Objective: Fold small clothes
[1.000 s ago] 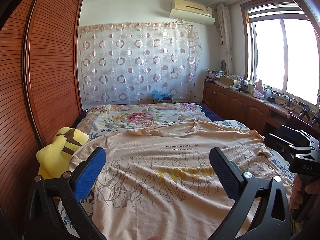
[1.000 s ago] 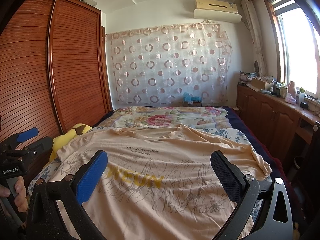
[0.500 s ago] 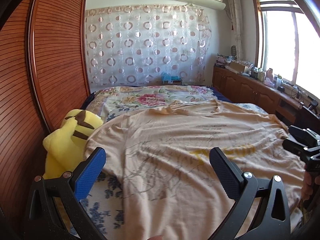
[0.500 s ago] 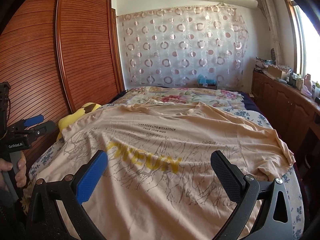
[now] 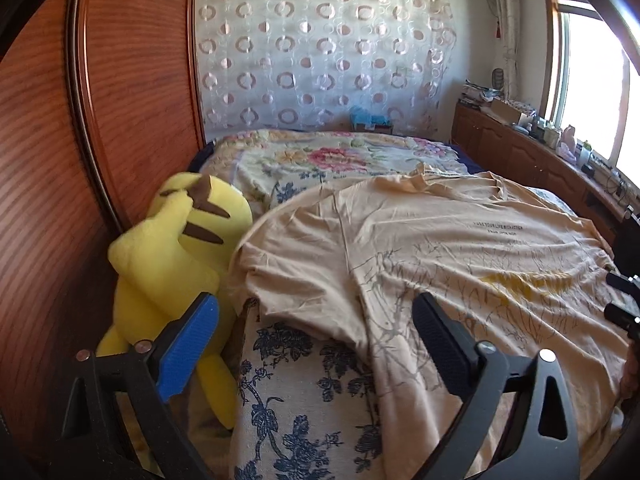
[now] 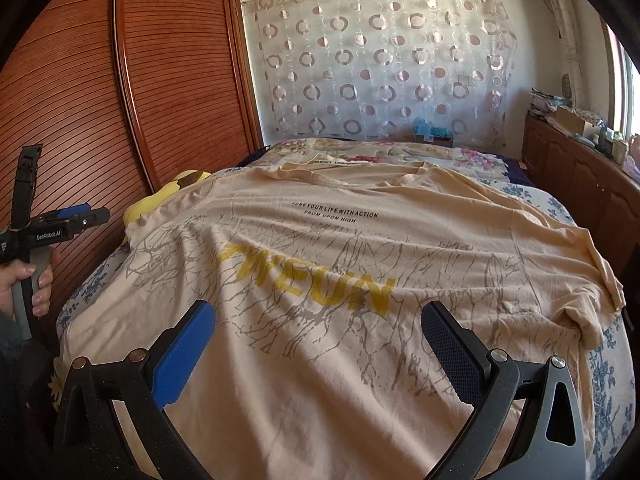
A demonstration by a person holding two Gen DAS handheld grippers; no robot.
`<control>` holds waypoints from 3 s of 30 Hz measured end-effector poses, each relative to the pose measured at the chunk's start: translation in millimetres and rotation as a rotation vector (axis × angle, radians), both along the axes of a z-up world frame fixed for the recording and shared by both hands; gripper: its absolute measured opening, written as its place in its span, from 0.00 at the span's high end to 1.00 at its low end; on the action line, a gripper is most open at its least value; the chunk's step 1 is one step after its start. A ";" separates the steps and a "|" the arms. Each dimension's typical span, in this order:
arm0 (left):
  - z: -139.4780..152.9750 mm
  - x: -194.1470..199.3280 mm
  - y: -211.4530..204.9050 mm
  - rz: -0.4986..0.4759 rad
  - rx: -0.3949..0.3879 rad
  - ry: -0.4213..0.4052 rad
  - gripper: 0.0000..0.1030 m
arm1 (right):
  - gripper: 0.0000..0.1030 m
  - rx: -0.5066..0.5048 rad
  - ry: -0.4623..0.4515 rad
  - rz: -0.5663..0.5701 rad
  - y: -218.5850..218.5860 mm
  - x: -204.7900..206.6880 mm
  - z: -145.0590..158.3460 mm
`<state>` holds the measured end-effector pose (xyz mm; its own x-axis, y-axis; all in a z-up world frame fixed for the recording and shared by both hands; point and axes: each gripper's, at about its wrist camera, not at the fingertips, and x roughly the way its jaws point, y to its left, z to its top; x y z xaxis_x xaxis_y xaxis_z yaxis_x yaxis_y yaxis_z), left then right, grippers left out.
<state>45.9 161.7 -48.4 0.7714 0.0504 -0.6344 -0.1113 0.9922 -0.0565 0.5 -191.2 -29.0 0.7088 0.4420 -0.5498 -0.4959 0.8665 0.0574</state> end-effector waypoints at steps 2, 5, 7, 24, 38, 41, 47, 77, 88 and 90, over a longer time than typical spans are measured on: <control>-8.4 8.5 12.6 0.001 -0.039 0.037 0.18 | 0.01 -0.009 0.011 0.007 -0.6 1.8 0.1; -20.1 23.0 28.9 0.010 -0.083 0.093 0.25 | 0.01 -0.028 0.018 0.015 0.7 7.1 3.4; -26.2 33.8 37.8 0.009 -0.114 0.123 0.29 | 0.01 -0.040 0.014 0.018 3.0 10.1 3.8; -44.4 75.5 49.9 -0.023 -0.034 0.237 0.93 | 0.01 -0.058 0.005 0.079 19.3 5.2 3.6; 33.5 80.5 -33.7 -0.222 0.022 0.083 0.95 | 0.01 -0.017 0.019 0.064 10.2 8.1 1.7; 41.5 67.9 -54.7 -0.261 0.051 0.056 0.94 | 0.01 -0.011 0.021 0.063 8.7 8.3 1.2; 45.9 38.1 -57.9 -0.305 0.024 0.015 0.70 | 0.01 -0.013 0.023 0.064 10.3 7.2 0.4; -58.7 47.5 -3.8 -0.156 0.010 0.217 0.20 | 0.27 -0.096 -0.042 0.312 109.6 65.4 49.7; -58.7 48.3 -3.4 -0.156 0.007 0.216 0.20 | 0.48 -0.128 0.107 0.483 215.2 132.6 12.2; -58.8 48.2 -3.6 -0.156 0.007 0.216 0.20 | 0.50 -0.123 0.124 0.500 224.1 143.6 9.4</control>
